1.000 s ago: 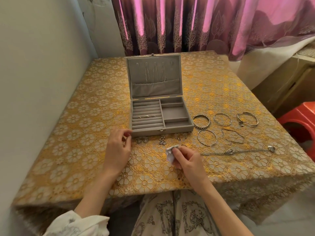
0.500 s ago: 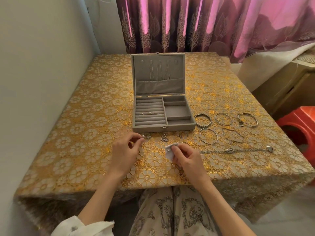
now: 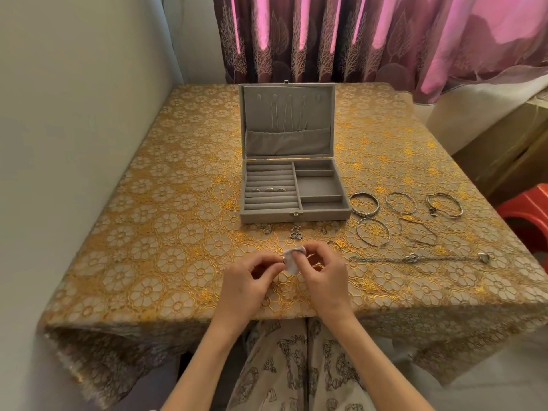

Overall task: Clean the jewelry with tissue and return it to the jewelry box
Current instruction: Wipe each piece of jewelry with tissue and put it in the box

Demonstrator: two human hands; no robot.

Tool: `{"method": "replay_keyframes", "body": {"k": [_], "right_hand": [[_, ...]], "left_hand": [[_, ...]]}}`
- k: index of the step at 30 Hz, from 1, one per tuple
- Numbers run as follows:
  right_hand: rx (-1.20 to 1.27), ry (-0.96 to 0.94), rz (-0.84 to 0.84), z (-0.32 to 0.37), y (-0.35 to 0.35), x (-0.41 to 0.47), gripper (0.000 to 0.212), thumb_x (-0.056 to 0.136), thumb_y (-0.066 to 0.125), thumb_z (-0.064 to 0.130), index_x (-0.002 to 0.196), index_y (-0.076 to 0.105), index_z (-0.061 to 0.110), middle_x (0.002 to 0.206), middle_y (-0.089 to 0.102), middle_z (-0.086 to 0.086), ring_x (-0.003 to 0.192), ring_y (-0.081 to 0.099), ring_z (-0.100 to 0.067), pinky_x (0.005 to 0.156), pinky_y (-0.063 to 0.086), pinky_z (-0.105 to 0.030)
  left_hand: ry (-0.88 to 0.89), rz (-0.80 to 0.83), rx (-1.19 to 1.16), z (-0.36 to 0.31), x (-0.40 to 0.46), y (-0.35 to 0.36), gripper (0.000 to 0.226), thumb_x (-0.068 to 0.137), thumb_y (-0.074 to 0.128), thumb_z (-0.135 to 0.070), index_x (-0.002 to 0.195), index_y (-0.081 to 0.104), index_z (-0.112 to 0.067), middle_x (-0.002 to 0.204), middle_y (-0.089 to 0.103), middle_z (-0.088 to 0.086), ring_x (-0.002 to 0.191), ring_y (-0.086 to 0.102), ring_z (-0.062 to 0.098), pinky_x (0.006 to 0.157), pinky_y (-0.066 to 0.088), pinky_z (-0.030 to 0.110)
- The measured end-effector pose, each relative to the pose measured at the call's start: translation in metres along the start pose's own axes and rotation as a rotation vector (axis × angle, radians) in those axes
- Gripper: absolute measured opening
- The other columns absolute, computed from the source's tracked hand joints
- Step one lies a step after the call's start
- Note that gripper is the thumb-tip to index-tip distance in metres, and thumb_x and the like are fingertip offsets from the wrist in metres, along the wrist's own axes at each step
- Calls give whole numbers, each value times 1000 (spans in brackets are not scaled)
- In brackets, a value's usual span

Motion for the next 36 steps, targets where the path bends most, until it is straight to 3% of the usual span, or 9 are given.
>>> {"method": "replay_keyframes", "body": {"k": [6,11,19,23,26,30,36], "right_hand": [[-52,-139,49,13,5,-8,8,82,67,15,87,70,21,82,61,9,78,56,-8,63,47,-19],[-96,-190,84,18,8,-10,11,83,65,12,92,72,15,83,61,4,82,54,-3,65,43,-9],[-49,-171,157,15,12,-10,19,83,59,24,94,72,15,83,59,6,68,52,-6,53,37,-11],[53,-79,224,9,13,-6,12,84,65,18,93,72,17,83,65,10,74,58,-4,61,42,-13],[171,-3,272,9,12,-5,19,81,67,8,96,71,18,87,69,8,78,62,1,67,45,-12],[127,-10,364,9,16,-6,27,82,65,8,102,67,26,98,68,6,93,62,-5,80,50,-19],[153,10,264,9,9,-4,13,82,65,9,84,68,22,88,64,3,72,58,-2,59,45,-14]], "left_hand": [[2,-8,-1,-3,0,-1,13,80,69,-15,89,72,-23,83,68,-16,80,62,-3,69,47,10],[21,5,-1,-8,-1,0,13,80,69,-13,88,71,-22,81,66,-20,79,62,-6,68,45,7],[-60,-29,-119,-2,-1,-3,16,82,67,-14,83,69,-30,75,70,-14,72,64,-2,64,47,10],[-44,-20,-119,-2,-1,-2,12,81,67,-16,84,69,-28,76,69,-14,72,64,-1,64,47,10],[-6,16,-96,-3,1,0,12,80,67,-14,86,70,-23,77,68,-14,73,63,0,65,46,10],[24,59,-96,-4,2,3,20,80,67,-10,86,69,-28,79,69,-12,74,64,3,67,50,15],[-10,112,-98,-4,1,5,21,81,65,-9,85,67,-30,77,68,-12,73,62,0,64,47,10]]}}
Point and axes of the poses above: each hand's wrist, its own x-axis towards the middle knuckle, its own y-axis out of the palm, z = x × y, the point moved 10 cm from there along x, towards the middle knuckle
